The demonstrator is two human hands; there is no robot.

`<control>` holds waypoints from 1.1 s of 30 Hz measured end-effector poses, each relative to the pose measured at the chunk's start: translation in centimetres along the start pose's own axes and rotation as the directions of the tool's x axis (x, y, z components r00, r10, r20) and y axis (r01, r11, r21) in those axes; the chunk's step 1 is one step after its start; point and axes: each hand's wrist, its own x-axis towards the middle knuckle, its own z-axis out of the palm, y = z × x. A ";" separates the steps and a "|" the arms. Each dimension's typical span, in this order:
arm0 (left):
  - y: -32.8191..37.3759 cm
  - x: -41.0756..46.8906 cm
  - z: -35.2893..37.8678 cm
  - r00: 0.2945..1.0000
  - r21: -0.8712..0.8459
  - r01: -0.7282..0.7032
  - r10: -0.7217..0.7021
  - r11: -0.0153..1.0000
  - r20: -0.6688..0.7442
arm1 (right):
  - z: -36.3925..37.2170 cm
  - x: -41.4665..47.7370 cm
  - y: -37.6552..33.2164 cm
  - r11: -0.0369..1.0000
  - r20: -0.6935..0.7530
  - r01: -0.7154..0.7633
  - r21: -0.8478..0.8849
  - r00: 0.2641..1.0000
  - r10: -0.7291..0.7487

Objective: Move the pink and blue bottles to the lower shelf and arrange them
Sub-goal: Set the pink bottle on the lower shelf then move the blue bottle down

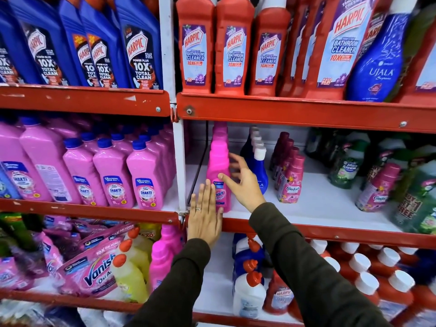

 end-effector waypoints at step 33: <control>12.6 21.4 -13.3 0.950 -0.016 -0.123 0.113 0.992 -0.292 | -26.0 3.9 -14.8 0.936 -0.540 -0.020 -0.351 0.821 -0.185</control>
